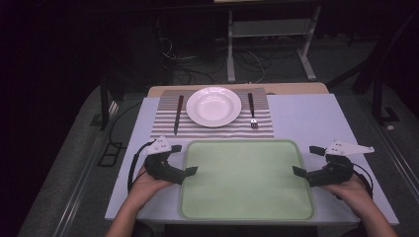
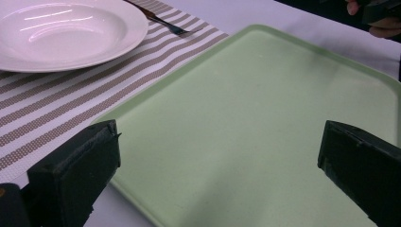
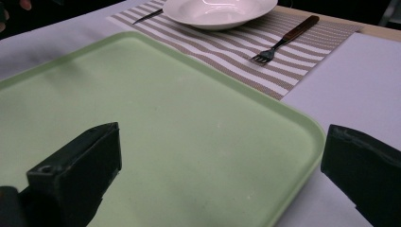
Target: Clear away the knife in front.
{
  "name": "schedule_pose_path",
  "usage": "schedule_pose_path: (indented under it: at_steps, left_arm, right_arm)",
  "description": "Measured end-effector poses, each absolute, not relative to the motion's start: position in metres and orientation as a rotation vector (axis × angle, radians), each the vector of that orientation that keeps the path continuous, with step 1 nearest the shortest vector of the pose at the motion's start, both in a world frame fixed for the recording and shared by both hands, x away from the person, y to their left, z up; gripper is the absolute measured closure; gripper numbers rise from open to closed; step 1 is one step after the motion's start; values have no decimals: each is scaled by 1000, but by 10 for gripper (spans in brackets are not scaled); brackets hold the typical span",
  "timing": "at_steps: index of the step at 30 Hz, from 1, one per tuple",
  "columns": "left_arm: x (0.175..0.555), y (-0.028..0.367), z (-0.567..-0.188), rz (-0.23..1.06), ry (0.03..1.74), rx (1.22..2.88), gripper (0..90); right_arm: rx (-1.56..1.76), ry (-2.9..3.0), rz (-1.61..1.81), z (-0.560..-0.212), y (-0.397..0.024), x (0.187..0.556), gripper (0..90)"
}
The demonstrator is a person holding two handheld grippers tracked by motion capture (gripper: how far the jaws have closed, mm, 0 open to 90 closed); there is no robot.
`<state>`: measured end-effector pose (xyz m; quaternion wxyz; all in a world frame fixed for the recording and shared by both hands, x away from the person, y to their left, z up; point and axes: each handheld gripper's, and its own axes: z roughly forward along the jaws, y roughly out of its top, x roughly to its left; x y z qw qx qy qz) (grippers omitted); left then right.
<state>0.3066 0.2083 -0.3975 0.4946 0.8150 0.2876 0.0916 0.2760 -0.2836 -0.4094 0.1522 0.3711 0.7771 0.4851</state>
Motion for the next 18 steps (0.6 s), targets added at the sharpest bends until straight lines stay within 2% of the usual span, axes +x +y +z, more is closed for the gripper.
schedule_pose_path:
  at_steps: [18]
  left_arm:
    - [317, 209, -398, 242, 738, 1958, 0]
  right_arm:
    - [1053, 2227, 1421, -410, -281, 276, 0]
